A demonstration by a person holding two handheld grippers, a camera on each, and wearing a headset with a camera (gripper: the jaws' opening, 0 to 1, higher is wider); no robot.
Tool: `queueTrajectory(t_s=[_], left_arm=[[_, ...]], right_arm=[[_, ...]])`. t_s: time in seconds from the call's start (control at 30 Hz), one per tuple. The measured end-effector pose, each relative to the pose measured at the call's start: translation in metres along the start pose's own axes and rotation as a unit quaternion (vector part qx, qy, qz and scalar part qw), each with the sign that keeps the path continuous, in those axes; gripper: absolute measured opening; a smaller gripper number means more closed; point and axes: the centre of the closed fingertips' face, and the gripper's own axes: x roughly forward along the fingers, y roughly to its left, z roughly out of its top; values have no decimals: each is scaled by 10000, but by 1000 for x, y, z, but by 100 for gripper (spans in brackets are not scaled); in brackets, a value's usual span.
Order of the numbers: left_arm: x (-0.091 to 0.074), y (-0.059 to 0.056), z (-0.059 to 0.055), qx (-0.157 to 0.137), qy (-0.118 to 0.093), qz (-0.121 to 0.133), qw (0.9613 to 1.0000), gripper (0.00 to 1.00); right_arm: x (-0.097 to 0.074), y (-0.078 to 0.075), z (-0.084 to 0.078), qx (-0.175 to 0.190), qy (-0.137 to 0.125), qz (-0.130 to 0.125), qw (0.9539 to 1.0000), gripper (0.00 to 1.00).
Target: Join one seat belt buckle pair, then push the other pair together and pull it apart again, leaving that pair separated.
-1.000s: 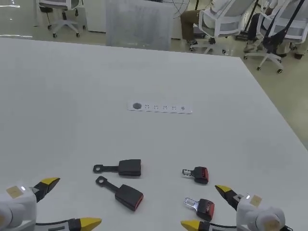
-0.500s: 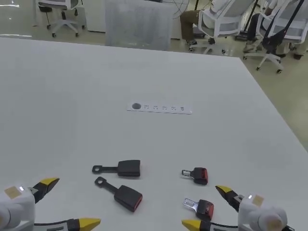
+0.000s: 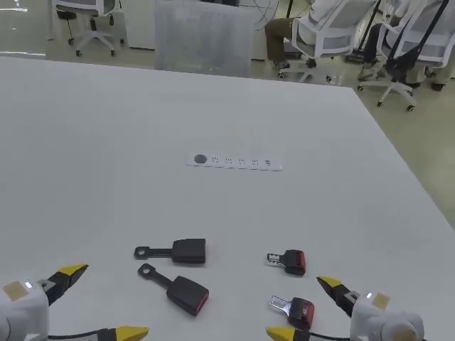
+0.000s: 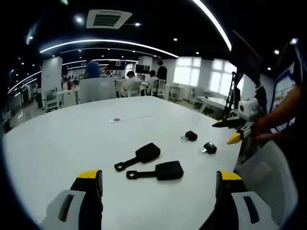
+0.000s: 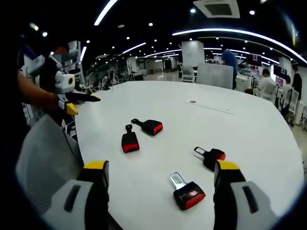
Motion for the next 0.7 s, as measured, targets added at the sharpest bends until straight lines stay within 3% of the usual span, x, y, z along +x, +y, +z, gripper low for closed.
queueTrajectory(t_s=[0.33, 0.7], left_arm=[[0, 0, -2, 141, 5, -72, 9999, 100], [2, 3, -2, 89, -39, -66, 9999, 100]], right_arm=[[0, -1, 6, -84, -80, 0, 9999, 94], [1, -1, 9, -112, -95, 26, 9999, 94]])
